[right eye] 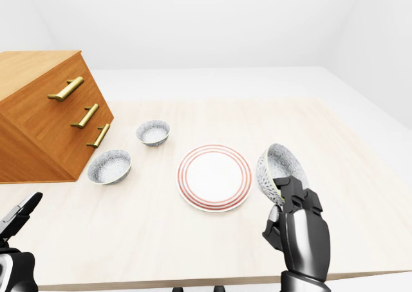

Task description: Put the bowl at the front on the plate.

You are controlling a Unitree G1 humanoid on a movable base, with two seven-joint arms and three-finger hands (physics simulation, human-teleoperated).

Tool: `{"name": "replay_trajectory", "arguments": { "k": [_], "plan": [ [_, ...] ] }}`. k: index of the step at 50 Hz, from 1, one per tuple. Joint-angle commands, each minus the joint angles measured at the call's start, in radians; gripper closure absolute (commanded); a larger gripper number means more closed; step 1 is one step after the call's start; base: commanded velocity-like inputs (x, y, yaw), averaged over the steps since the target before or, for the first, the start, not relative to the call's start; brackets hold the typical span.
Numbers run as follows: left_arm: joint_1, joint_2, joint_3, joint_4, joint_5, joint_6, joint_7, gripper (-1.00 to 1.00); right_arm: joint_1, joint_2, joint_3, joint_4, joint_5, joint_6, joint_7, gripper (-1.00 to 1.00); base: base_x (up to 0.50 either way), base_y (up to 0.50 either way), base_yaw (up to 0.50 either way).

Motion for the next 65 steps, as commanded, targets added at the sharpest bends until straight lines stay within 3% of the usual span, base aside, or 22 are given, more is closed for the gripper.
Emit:
{"name": "replay_trajectory", "arguments": {
  "k": [1, 5, 10, 15, 22, 27, 43, 50, 58, 65],
  "plan": [
    [0.0, 0.0, 0.0, 0.0, 0.0, 0.0, 0.0, -1.0, 0.0, 0.019, -0.017, -0.01, 0.011, 0.0, -0.01, 1.0, 0.0, 0.0, 0.0],
    [0.0, 0.0, 0.0, 0.0, 0.0, 0.0, 0.0, -1.0, 0.0, 0.022, -0.019, -0.009, 0.01, 0.0, -0.008, 1.0, 0.0, 0.0, 0.0],
    [0.0, 0.0, -0.002, 0.003, 0.0, 0.0, 0.0, -1.0, -0.148, 0.0, 0.048, 0.013, -0.234, 0.0, 0.142, 1.0, 0.0, 0.0, 0.0],
    [-0.002, 0.002, -0.003, 0.012, 0.0, 0.0, 0.0, -1.0, -0.318, -0.02, 0.094, 0.036, -0.299, 0.0, 0.279, 1.0, 0.0, 0.0, 0.0],
    [-0.002, 0.001, -0.002, 0.006, 0.002, 0.0, 0.0, -1.0, -0.423, -0.062, 0.128, 0.116, -0.53, 0.0, 0.356, 1.0, 0.0, 0.0, 0.0],
    [-0.001, 0.0, -0.002, 0.0, 0.003, 0.0, 0.0, -1.0, -0.536, -0.052, 0.132, 0.155, -0.671, 0.0, 0.448, 1.0, 0.0, 0.0, 0.0],
    [-0.003, 0.001, -0.003, 0.007, 0.0, 0.0, 0.0, -1.0, -0.623, -0.055, 0.128, 0.253, -0.966, 0.0, 0.453, 1.0, 0.0, 0.0, 0.0],
    [-0.002, 0.0, -0.001, 0.006, -0.001, 0.0, 0.0, -1.0, -0.664, -0.047, 0.209, 0.317, -1.003, 0.0, 0.445, 1.0, 0.0, 0.0, 0.0],
    [0.002, 0.0, 0.004, -0.01, -0.007, 0.0, 0.0, -1.0, -0.705, -0.135, 0.379, 0.357, -1.003, 0.0, 0.476, 1.0, 0.0, 0.0, 0.0],
    [0.0, 0.001, 0.0, 0.003, -0.004, 0.0, 0.0, -1.0, -0.669, -0.129, 0.429, 0.359, -1.003, 0.0, 0.451, 1.0, 0.0, 0.0, 0.0]
  ]
}}
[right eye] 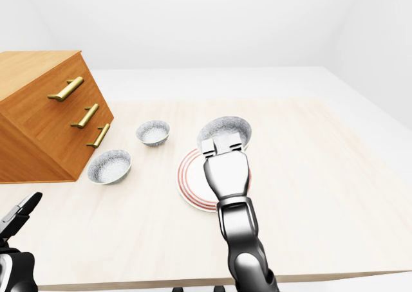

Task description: Put the bowl at the front on the plate.

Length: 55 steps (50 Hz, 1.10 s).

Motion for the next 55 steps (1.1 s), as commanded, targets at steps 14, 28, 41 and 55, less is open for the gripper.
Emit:
{"name": "replay_trajectory", "arguments": {
  "k": [14, 28, 41, 55],
  "plan": [
    [0.0, 0.0, 0.001, -0.004, -0.001, 0.0, 0.0, -1.0, 0.117, 0.088, 0.034, 0.044, 0.046, 0.0, -0.16, 1.0, 0.0, 0.0, 0.0],
    [0.001, 0.0, 0.0, -0.004, -0.001, 0.0, 0.0, -1.0, 0.152, 0.08, 0.05, 0.036, 0.187, 0.0, -0.226, 1.0, 0.0, 0.0, 0.0],
    [0.0, 0.0, 0.001, -0.004, -0.001, 0.0, 0.0, -1.0, 0.151, 0.077, 0.053, 0.036, 0.189, 0.0, -0.226, 1.0, 0.0, 0.0, 0.0],
    [-0.001, 0.0, 0.001, 0.0, -0.003, 0.0, 0.0, -1.0, 0.151, 0.073, 0.055, 0.091, 0.22, 0.0, -0.256, 1.0, 0.0, 0.0, 0.0]
  ]
}}
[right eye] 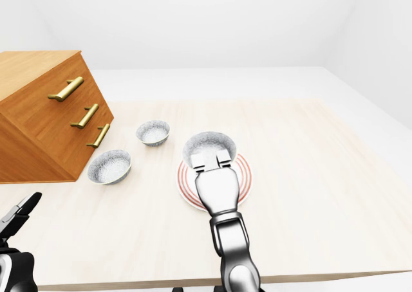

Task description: Put the bowl at the front on the plate.

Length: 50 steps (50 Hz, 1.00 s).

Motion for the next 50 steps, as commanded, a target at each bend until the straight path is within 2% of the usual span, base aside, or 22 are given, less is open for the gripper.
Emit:
{"name": "replay_trajectory", "arguments": {
  "k": [1, 15, 34, 50],
  "plan": [
    [0.0, 0.0, 0.0, 0.002, -0.001, 0.0, 0.0, -1.0, 0.009, -0.007, 0.002, 0.013, 0.047, 0.0, -0.034, 1.0, 0.0, 0.0, 0.0],
    [-0.003, 0.002, -0.002, 0.008, -0.001, 0.0, 0.0, -1.0, 0.025, -0.02, -0.001, 0.088, 0.114, 0.0, -0.108, 1.0, 0.0, 0.0, 0.0],
    [-0.002, 0.0, -0.001, 0.004, 0.002, 0.0, 0.0, -1.0, 0.118, -0.062, 0.011, 0.087, 0.205, 0.0, -0.209, 1.0, 0.0, 0.0, 0.0],
    [0.0, 0.002, 0.0, -0.001, -0.003, 0.0, 0.0, -1.0, 0.112, -0.07, 0.001, 0.108, 0.225, 0.0, -0.228, 1.0, 0.0, 0.0, 0.0]
  ]
}}
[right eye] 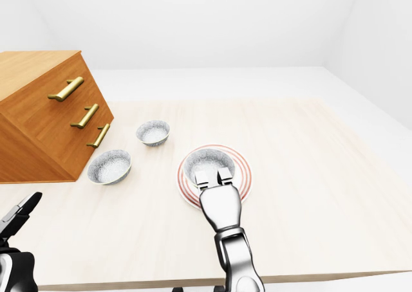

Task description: Put the bowl at the front on the plate.

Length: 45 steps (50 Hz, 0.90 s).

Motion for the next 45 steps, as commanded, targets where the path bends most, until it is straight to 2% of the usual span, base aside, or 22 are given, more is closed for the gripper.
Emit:
{"name": "replay_trajectory", "arguments": {
  "k": [1, 16, 39, 40, 41, 42, 45],
  "plan": [
    [0.003, 0.0, 0.003, -0.009, -0.004, 0.0, 0.0, -1.0, -0.003, -0.006, -0.009, 0.01, 0.046, 0.0, -0.049, 1.0, 0.0, 0.0, 0.0],
    [0.0, -0.003, 0.004, -0.006, 0.0, 0.0, 0.0, -1.0, -0.042, -0.002, -0.063, 0.108, 0.094, 0.0, -0.078, 1.0, 0.0, 0.0, 0.0],
    [-0.001, 0.001, 0.001, -0.004, 0.001, 0.0, 0.0, -1.0, -0.123, 0.03, -0.068, 0.172, 0.081, 0.0, -0.061, 1.0, 0.0, 0.0, 0.0],
    [-0.001, 0.001, 0.001, -0.004, 0.001, 0.0, 0.0, -1.0, -0.123, 0.03, -0.067, 0.17, 0.079, 0.0, -0.06, 0.84, 0.0, 0.0, 0.0],
    [-0.001, 0.001, 0.001, -0.004, 0.001, 0.0, 0.0, -1.0, -0.122, 0.03, -0.066, 0.17, 0.075, 0.0, -0.067, -0.5, 0.0, 0.0, 0.0],
    [0.0, 0.001, 0.001, -0.008, 0.0, 0.0, 0.0, -1.0, -0.118, 0.034, -0.061, 0.16, 0.07, 0.0, -0.056, -1.0, 0.0, 0.0, 0.0],
    [-0.005, 0.001, -0.001, 0.01, 0.004, 0.0, 0.0, -1.0, -0.113, 0.028, -0.067, 0.158, 0.08, 0.0, -0.064, -1.0, 0.0, 0.0, 0.0]
  ]
}}
